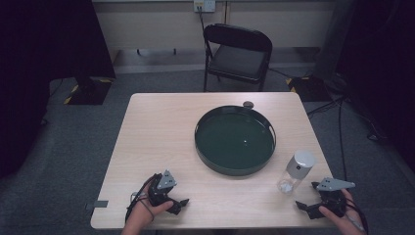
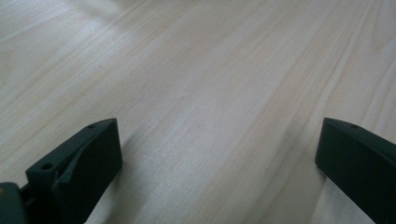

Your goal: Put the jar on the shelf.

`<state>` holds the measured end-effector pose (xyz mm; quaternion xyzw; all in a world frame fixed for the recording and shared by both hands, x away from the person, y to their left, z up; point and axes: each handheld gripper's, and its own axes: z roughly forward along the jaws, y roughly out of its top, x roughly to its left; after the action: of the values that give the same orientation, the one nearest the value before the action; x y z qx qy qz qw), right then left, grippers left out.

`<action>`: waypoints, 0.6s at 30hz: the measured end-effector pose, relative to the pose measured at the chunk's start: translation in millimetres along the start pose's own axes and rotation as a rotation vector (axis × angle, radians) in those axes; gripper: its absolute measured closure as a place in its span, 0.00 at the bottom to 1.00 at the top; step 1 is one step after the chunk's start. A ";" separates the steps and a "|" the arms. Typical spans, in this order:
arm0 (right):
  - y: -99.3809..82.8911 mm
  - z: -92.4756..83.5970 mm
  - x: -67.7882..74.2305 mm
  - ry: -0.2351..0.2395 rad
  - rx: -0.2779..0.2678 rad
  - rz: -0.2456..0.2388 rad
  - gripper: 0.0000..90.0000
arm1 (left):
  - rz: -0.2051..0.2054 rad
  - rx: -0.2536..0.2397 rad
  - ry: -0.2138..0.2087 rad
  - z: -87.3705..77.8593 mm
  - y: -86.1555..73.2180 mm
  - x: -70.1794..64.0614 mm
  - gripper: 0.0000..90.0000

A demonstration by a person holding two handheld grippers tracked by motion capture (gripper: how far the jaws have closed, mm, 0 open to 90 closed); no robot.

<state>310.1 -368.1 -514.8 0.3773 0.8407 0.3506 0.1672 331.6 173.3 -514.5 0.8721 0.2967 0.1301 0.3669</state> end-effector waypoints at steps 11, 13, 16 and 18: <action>0.1 -1.2 -0.4 0.009 0.002 -0.004 0.01 | 0.000 0.000 0.000 0.0 0.0 0.0 0.00; 0.8 -1.5 -0.3 0.015 0.003 -0.007 0.02 | -0.001 -0.001 0.000 0.0 0.0 -0.1 0.00; 2.2 -2.5 0.9 0.017 0.001 -0.007 0.02 | -0.001 0.000 0.000 0.0 0.0 0.0 0.00; 3.6 -3.8 1.3 0.018 -0.009 -0.007 0.02 | -0.002 -0.001 0.000 0.0 0.0 -0.2 0.00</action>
<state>309.1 -367.2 -509.6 0.3705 0.8419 0.3571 0.1627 331.4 173.2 -514.5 0.8716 0.2977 0.1297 0.3673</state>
